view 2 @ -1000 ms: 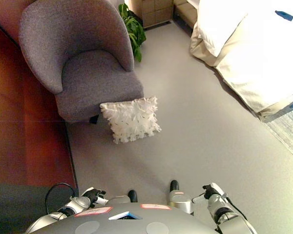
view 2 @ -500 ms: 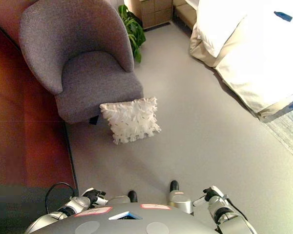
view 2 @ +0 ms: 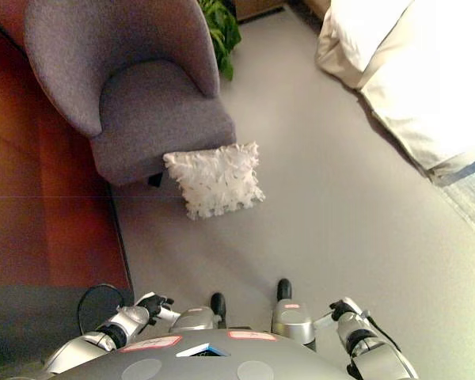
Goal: Pick up the pillow and put it on the sofa.
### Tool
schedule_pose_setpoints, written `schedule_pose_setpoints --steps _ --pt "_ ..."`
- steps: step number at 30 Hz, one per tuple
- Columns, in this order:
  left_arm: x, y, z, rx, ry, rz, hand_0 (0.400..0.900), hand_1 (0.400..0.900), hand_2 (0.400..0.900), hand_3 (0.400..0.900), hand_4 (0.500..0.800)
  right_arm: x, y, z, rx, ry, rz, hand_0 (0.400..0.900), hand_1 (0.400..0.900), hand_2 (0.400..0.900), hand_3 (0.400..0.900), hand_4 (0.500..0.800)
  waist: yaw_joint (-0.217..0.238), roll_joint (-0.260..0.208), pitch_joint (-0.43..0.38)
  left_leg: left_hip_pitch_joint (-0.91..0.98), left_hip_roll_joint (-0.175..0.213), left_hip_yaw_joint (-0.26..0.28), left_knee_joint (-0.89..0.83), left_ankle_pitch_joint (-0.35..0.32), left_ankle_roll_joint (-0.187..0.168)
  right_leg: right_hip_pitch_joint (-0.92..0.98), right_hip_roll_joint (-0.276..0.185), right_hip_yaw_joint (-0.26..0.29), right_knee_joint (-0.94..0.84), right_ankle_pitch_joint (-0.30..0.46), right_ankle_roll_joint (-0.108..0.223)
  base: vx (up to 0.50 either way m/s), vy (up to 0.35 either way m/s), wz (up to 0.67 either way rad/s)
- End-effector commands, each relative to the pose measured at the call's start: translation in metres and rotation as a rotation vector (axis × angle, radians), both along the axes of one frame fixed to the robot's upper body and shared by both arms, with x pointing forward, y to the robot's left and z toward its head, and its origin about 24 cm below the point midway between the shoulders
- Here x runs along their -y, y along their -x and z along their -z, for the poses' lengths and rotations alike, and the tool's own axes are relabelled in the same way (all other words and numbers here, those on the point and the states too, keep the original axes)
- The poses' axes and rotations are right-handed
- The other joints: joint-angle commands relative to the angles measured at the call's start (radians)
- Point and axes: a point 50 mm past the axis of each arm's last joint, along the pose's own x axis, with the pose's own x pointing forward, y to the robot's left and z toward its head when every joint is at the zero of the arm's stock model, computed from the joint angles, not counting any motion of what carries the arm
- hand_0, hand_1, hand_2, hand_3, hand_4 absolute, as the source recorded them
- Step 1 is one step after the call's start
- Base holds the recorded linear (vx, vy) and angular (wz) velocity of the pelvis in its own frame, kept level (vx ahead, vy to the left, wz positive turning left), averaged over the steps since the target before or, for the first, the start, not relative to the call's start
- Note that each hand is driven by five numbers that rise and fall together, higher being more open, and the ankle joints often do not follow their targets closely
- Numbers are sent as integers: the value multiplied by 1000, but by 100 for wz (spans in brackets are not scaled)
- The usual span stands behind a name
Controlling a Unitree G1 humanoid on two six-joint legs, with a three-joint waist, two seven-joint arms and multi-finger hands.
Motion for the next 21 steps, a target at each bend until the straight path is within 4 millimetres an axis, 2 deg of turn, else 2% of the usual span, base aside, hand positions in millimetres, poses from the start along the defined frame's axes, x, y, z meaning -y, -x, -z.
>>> schedule_pose_setpoints --steps 1,3,6,8,10,12,15,17,18,19,21 --pt "-3 1 0 9 7 -47 900 900 900 900 800 20 -13 -9 11 93 -32 900 900 900 900 800 -16 -77 17 -107 -71 -9 376 -63 78 8 40 21 157 -154 -73 249 -145 -60" --pt "-3 5 1 -4 16 -69 900 900 900 900 800 23 -12 -10 -1 99 -46 900 900 900 900 800 11 -74 36 -202 -73 -10 415 -29 80 44 55 53 156 -166 -68 331 -77 -80" --pt "-1 15 3 -23 24 -74 900 900 900 900 800 25 -14 -11 -5 105 -67 900 900 900 900 800 51 -38 61 -279 -62 10 276 90 41 109 97 75 145 -202 -62 375 46 -66" --pt "-1 26 6 -51 25 -77 900 900 900 900 800 25 -13 -10 -14 101 -68 900 900 900 900 800 94 -2 69 -337 -52 8 63 216 -4 198 139 109 129 -241 -58 607 93 -74" --pt "0 38 8 -76 28 -88 900 900 900 900 800 26 -7 -9 -34 92 -68 900 900 900 900 800 130 3 70 -357 -47 3 -103 254 -25 278 140 147 117 -284 -52 679 99 -79" --pt "1 47 10 -94 28 -105 900 900 900 900 800 27 -1 -8 -44 90 -82 900 900 900 900 800 147 5 65 -383 -39 -3 -138 269 -39 322 139 169 119 -325 -51 607 107 -63" --pt "0 55 11 -120 29 -120 900 900 900 900 800 25 4 -6 -59 80 -88 900 900 900 900 800 163 12 48 -391 -20 12 -124 272 -35 368 136 188 160 -389 -45 702 185 -47" --pt "-2 58 10 -133 15 -119 900 900 900 900 800 22 4 -5 -56 78 -84 900 900 900 900 800 172 -2 32 -376 -29 32 -119 216 -13 394 107 184 193 -393 -20 690 232 -25" --pt "-7 59 9 -132 3 -117 900 900 900 900 800 20 3 -4 -54 71 -87 900 900 900 900 800 176 -9 26 -373 -31 31 -92 211 -4 399 94 177 214 -396 -9 679 224 -11" --pt "-11 55 8 -118 -8 -115 900 900 900 900 800 18 2 -4 -48 60 -82 900 900 900 900 800 179 -17 22 -391 -33 29 -22 211 2 406 83 172 230 -397 -1 633 193 5" --pt "-18 43 5 -80 -17 -121 900 900 900 900 800 13 0 -3 -24 39 -100 900 900 900 900 800 181 -36 10 -423 -44 39 96 184 22 398 55 142 264 -349 20 594 183 22"
